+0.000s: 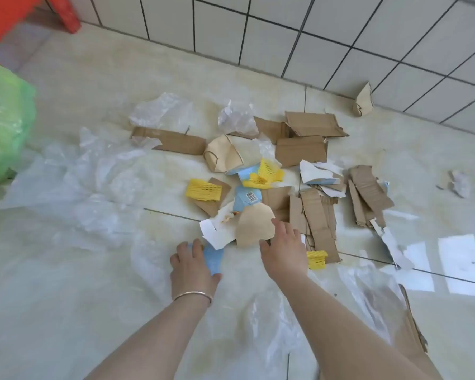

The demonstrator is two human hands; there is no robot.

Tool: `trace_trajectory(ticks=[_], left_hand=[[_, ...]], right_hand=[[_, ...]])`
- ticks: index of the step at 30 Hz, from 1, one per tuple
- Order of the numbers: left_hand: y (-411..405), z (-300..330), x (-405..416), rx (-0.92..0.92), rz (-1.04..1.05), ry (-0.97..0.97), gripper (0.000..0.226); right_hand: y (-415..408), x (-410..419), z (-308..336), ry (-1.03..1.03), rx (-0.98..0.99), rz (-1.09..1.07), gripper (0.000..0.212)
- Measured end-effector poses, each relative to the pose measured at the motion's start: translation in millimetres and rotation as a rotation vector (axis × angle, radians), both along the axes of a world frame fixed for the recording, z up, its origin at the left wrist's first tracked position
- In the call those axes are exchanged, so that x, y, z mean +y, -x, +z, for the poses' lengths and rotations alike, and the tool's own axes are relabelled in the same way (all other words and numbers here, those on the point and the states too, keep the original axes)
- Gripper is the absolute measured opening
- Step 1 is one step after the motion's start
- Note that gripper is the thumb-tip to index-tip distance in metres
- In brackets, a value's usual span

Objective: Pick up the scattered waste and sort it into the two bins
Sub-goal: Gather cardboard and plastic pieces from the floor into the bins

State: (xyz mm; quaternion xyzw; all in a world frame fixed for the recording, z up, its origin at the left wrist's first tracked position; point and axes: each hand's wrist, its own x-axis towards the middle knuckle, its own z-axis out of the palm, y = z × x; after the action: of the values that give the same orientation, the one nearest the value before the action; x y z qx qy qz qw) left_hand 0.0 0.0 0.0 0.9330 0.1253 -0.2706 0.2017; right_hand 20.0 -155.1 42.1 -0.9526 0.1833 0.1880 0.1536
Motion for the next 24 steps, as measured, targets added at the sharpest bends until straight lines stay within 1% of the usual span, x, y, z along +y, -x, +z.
trace_trajectory(ticks=[2, 4, 7, 9, 10, 12, 14, 16, 19, 22, 24], left_hand=[[0, -4, 2, -0.015, -0.032, -0.061, 0.089], [1, -12, 5, -0.049, -0.055, -0.070, 0.088], [-3, -19, 7, 0.013, -0.011, -0.009, 0.083], [-4, -22, 11, 0.059, 0.080, 0.054, 0.082], [-4, -21, 14, 0.078, 0.119, 0.091, 0.079], [-3, -17, 18, 0.113, 0.130, 0.114, 0.062], [2, -7, 22, 0.129, 0.108, 0.104, 0.043], [11, 4, 26, 0.139, 0.129, 0.162, 0.031], [15, 28, 31, 0.136, 0.202, 0.310, 0.031], [-9, 46, 31, 0.041, 0.350, 0.462, 0.031], [-33, 48, 26, 0.000, 0.404, 0.483, 0.027]], right_hand=[[-8, 3, -6, -0.014, -0.024, -0.039, 0.055], [-20, 6, -12, -0.002, -0.040, -0.060, 0.059], [-37, 9, -21, 0.016, -0.016, -0.086, 0.062], [-42, 11, -28, 0.047, 0.006, -0.114, 0.064], [-44, 12, -30, 0.062, 0.011, -0.129, 0.063], [-47, 13, -35, 0.047, 0.006, -0.174, 0.057], [-48, 13, -36, -0.067, 0.023, -0.247, 0.051], [-46, 11, -33, -0.235, 0.030, -0.389, 0.047], [-37, 5, -28, -0.427, -0.001, -0.548, 0.044], [-25, -5, -21, -0.504, -0.011, -0.583, 0.036], [-18, -11, -15, -0.538, -0.021, -0.599, 0.034]])
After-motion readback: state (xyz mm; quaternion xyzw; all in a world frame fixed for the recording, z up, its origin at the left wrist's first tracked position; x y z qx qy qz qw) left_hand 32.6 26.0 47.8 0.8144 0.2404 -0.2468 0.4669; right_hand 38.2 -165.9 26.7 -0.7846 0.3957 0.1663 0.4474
